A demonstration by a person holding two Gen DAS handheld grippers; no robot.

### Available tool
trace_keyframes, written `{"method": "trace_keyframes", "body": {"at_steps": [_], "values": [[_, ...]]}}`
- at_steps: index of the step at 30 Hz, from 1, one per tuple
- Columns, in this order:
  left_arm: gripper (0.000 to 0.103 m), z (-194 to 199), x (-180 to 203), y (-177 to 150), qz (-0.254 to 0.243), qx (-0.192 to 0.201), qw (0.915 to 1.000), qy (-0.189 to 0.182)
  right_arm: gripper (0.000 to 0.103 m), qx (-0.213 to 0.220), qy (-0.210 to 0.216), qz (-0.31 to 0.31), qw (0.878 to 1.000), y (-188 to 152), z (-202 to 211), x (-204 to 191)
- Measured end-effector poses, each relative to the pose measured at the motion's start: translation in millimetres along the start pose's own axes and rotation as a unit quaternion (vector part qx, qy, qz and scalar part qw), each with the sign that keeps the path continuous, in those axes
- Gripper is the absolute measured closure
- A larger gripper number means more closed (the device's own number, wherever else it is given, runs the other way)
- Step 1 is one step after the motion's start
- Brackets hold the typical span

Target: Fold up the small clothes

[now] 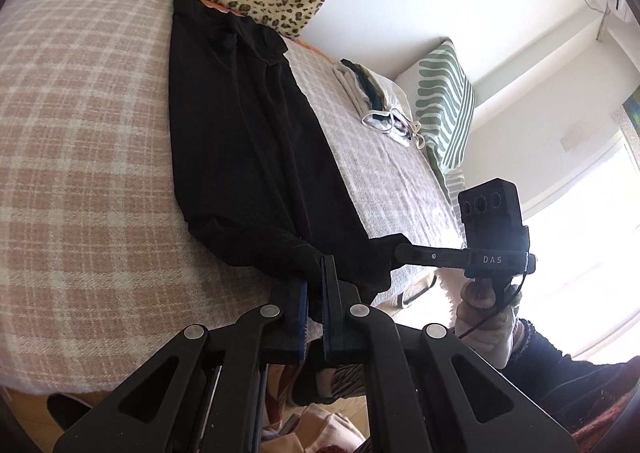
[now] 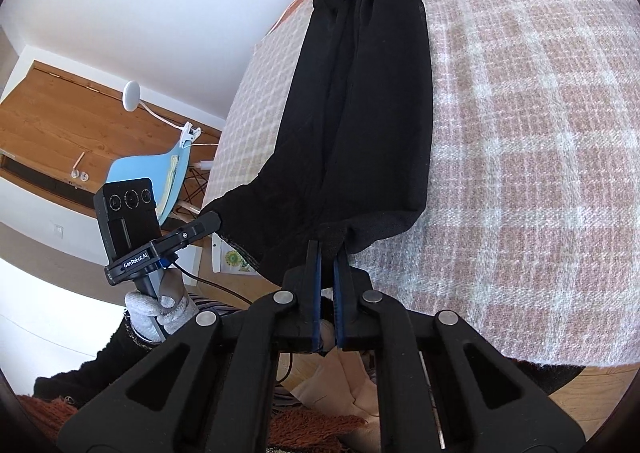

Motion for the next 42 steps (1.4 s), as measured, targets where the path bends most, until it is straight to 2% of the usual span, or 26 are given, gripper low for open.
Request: {"method": "trace_keyframes", "body": {"at_steps": [6,14,18,29,36,39,41,42], "values": [[0.1,-3.2,-3.2,38.4,0.003,0.029,0.9996,0.002,0.097,0.023,-0.008,0.01,1.0,43.3,-2.0,-2.2],[0.1,-25.0,-26.0,80.5,0.018,0.033,0.9987,0.034,0.097,0.032,-0.033,-0.009,0.999,90.7,-13.8,28.1],[0.1,-34.0,-35.9,93.6,0.029,0.034,0.9984,0.036,0.097,0.033,-0.036,-0.028,0.998,105.0,-19.3,39.2],[0.1,-58.5,-54.5,120.8,0.039,0.036,0.9964,0.066,0.097,0.037,-0.089,-0.048,0.994,128.1,-30.6,65.8],[0.1,-70.1,-61.2,128.8,0.051,0.024,0.996,0.069,0.097,0.033,-0.089,-0.079,0.992,133.5,-36.0,79.7],[0.091,-69.2,-66.4,129.3,0.062,0.02,0.9941,0.087,0.093,0.03,-0.077,-0.105,0.991,133.4,-33.5,91.2],[0.08,-62.5,-70.5,131.3,0.078,0.028,0.9924,0.091,0.084,0.043,-0.069,-0.109,0.991,134.0,-23.1,92.3],[0.076,-57.2,-71.3,132.6,0.079,0.037,0.9919,0.092,0.073,0.053,-0.072,-0.103,0.991,134.9,-15.8,90.4]]}}
Point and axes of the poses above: each gripper's, at about its wrist camera, not at the fingertips, and z roughly against the way its jaws point, x to its right, y to its top, the point moved 3 cm from there along -z, roughly the way its jaws point, and after that the axes turned 9 degrees about z, right-handed, at the moved point
